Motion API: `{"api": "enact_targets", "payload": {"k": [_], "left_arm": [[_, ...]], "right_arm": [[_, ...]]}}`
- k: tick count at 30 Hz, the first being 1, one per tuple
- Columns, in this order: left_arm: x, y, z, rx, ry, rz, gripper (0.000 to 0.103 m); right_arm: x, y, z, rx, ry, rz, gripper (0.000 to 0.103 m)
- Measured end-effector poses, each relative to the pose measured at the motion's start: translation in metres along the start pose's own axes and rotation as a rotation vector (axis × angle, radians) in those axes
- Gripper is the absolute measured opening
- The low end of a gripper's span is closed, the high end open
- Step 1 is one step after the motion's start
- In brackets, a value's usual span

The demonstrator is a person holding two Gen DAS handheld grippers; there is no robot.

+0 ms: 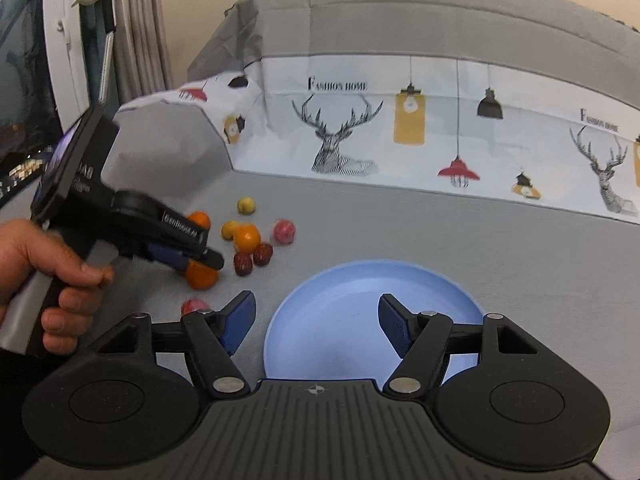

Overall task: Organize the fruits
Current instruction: 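Grasp a mandarin with the left tool while the right tool grasps a red wrapped fruit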

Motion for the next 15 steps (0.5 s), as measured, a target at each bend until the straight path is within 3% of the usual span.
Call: {"api": "enact_targets", "payload": {"k": [4,11,15], "left_arm": [[0.002,-0.006,-0.004,0.048,-0.029,0.061,0.055],[0.004,-0.004,-0.004,0.051,-0.008,0.082,0.055],[0.008,-0.001,-0.002,0.039,0.023,0.081,0.052]], "right_arm": [[0.007,0.005,0.000,-0.007,0.003,0.030,0.070],[0.010,0.024,0.006,-0.110,-0.037,0.078,0.069],[0.015,0.035,0.010,-0.133,-0.046,0.133,0.058]]}}
Point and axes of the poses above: each gripper's, at about its wrist camera, not at the fingertips, and x roughly the way its jaws point, y to its left, z to its top, the point moved 2 cm from there along x, roughly the way its jaws point, and after that the axes turned 15 degrees about -x, right-handed, at the moved point
